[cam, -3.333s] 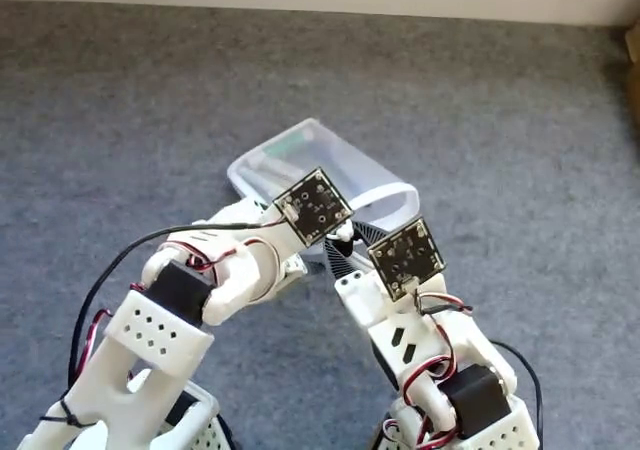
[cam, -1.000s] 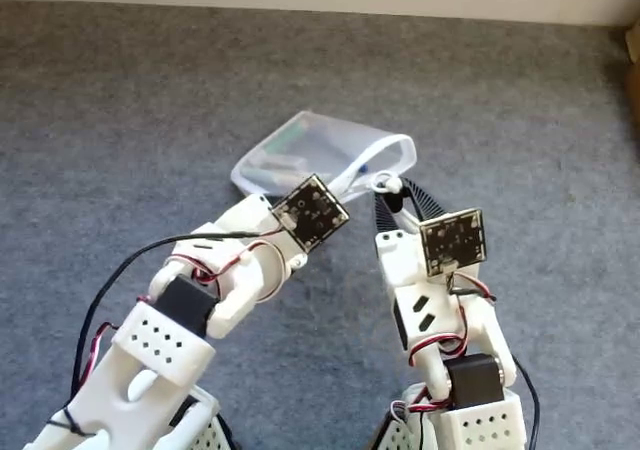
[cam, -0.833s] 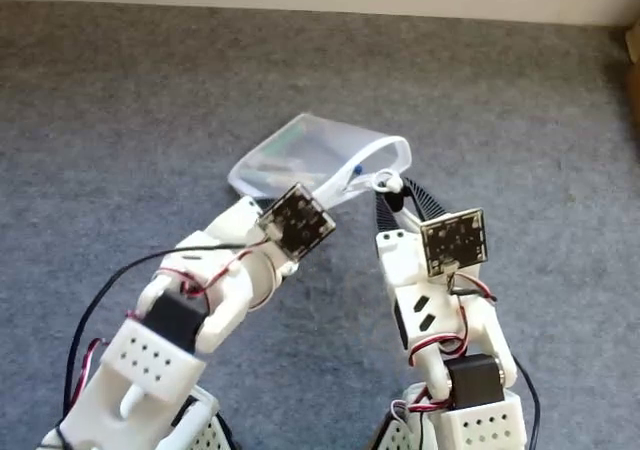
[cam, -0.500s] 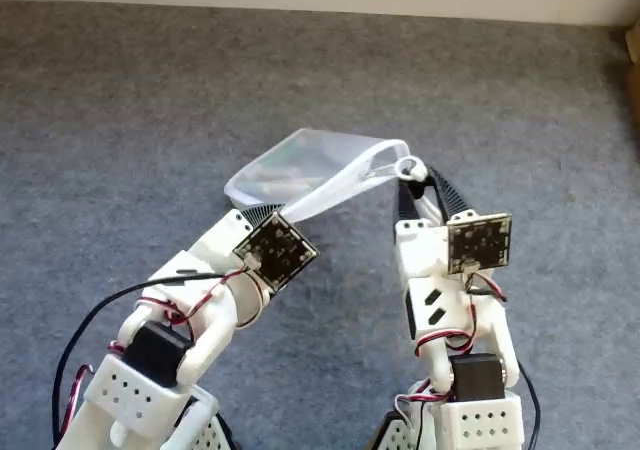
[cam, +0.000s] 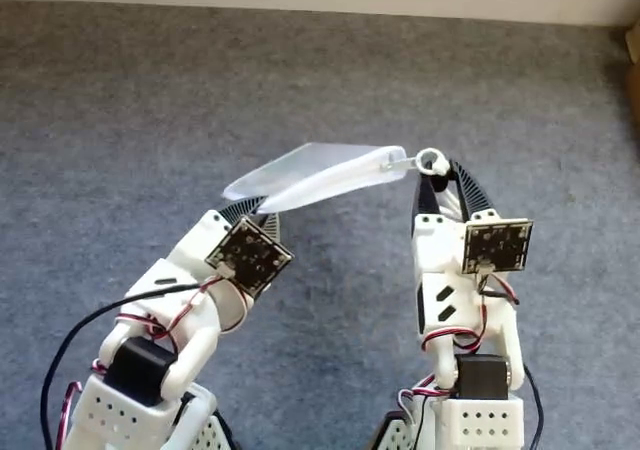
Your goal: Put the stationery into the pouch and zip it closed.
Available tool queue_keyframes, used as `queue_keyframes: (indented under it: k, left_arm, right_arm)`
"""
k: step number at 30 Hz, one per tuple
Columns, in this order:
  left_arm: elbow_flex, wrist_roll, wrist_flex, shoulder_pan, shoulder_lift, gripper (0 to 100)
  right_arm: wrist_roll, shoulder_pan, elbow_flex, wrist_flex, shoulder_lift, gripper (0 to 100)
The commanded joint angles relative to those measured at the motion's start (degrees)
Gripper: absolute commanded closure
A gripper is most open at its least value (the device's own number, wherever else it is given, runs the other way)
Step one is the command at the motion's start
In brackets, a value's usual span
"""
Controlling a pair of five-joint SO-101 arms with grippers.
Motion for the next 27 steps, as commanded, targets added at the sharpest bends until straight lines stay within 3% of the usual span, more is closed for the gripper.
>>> queue_keyframes:
  k: [1, 10, 22, 27]
  left_arm:
    - [-0.9, 3.0, 1.8, -6.1, -5.5, 99]
    - [-0.6, 3.5, 5.7, -7.3, -15.0, 99]
    - [0.7, 4.4, 5.5, -6.9, -15.6, 99]
    - [1.6, 5.5, 5.5, -6.9, -15.8, 99]
  right_arm:
    - [-0.7, 4.1, -1.1, -2.2, -0.6, 99.2]
    - [-0.7, 4.1, -1.1, -2.1, -0.6, 99.2]
    - [-0.7, 3.5, -0.9, -1.9, -0.6, 98.9]
    - [-0.2, -5.1, 4.0, -2.2, -0.6, 98.9]
